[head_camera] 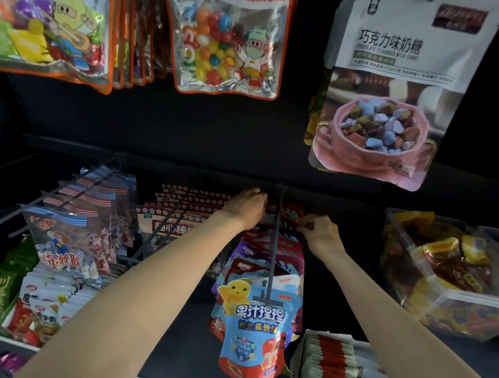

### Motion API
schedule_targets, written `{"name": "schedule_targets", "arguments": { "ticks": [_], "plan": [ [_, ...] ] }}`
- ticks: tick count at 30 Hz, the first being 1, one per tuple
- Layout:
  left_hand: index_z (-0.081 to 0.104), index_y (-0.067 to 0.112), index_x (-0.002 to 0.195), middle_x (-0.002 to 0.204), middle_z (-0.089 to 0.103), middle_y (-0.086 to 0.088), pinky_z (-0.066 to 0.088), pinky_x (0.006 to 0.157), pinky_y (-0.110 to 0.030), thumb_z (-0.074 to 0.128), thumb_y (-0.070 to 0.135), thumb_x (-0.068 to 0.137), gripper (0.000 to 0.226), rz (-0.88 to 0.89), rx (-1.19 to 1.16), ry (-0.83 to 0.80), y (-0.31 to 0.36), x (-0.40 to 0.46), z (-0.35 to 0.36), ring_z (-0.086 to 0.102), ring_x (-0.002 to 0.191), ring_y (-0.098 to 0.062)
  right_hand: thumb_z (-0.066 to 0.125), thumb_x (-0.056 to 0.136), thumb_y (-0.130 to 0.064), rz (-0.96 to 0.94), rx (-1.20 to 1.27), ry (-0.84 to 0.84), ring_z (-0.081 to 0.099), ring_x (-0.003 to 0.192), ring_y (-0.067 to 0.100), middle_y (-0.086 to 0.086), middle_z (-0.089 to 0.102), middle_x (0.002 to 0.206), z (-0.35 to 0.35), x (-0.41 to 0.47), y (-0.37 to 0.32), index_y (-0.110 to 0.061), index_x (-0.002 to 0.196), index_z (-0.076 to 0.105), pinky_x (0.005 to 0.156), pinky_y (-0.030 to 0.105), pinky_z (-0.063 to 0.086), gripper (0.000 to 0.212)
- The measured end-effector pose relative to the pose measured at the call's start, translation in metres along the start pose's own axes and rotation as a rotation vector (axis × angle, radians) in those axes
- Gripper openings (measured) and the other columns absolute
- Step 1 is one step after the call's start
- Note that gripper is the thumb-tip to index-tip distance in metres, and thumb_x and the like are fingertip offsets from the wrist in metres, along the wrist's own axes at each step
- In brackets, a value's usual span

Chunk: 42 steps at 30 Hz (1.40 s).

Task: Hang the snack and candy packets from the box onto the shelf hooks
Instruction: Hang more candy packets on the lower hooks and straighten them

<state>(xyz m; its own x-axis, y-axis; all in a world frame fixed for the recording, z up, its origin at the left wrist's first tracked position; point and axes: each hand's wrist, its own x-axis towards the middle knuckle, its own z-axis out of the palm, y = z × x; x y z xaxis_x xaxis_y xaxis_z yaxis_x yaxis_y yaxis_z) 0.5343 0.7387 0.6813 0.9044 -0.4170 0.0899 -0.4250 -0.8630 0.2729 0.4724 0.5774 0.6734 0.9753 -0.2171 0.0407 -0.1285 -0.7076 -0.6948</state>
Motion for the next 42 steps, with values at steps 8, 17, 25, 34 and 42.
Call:
{"name": "schedule_targets", "arguments": {
  "ticks": [8,17,25,34,42],
  "plan": [
    [0.058,0.014,0.115,0.117,0.058,-0.009,0.048,0.086,-0.033,0.046,0.008,0.096,0.023,-0.084,-0.065,0.04,0.005,0.014,-0.007,0.057,0.104,-0.024,0.05,0.096,-0.008,-0.108,-0.109,0.026,0.059,0.111,0.024,0.012,0.062,0.122,-0.001,0.006,-0.002,-0.005,0.117,0.061,0.081,0.019,0.039,0.024],
    [0.061,0.01,0.116,0.122,0.056,-0.011,0.047,0.093,-0.034,0.052,0.013,0.094,0.024,-0.097,-0.087,0.07,0.004,0.018,-0.007,0.056,0.109,-0.025,0.046,0.097,-0.02,-0.117,-0.319,0.133,0.062,0.099,0.029,0.009,0.067,0.108,-0.007,0.042,-0.014,-0.019,0.115,0.066,0.072,0.03,0.043,0.026],
    [0.054,0.014,0.124,0.131,0.042,-0.011,0.039,0.102,-0.035,0.048,0.024,0.096,0.03,-0.102,-0.155,0.057,0.004,0.012,-0.008,0.045,0.118,-0.025,0.044,0.095,-0.011,-0.068,-0.374,0.151,0.064,0.092,0.031,0.011,0.068,0.101,-0.004,0.046,-0.014,-0.014,0.103,0.069,0.072,0.033,0.049,0.027],
    [0.047,0.011,0.128,0.133,0.04,-0.013,0.039,0.101,-0.034,0.047,0.009,0.094,0.034,-0.118,-0.139,0.042,0.006,0.006,-0.008,0.044,0.119,-0.026,0.044,0.096,-0.014,-0.084,-0.355,0.108,0.063,0.094,0.029,0.01,0.068,0.103,-0.009,0.043,-0.016,-0.014,0.105,0.068,0.075,0.032,0.049,0.026],
    [0.041,0.01,0.137,0.135,0.05,-0.013,0.038,0.095,-0.024,0.04,0.015,0.101,0.037,-0.139,-0.22,0.207,0.014,-0.024,-0.002,0.048,0.124,-0.022,0.051,0.095,-0.008,-0.146,-0.066,0.133,0.062,0.097,0.018,0.009,0.065,0.114,-0.006,0.005,0.014,-0.007,0.119,0.059,0.077,0.017,0.041,0.025]
  ]
}}
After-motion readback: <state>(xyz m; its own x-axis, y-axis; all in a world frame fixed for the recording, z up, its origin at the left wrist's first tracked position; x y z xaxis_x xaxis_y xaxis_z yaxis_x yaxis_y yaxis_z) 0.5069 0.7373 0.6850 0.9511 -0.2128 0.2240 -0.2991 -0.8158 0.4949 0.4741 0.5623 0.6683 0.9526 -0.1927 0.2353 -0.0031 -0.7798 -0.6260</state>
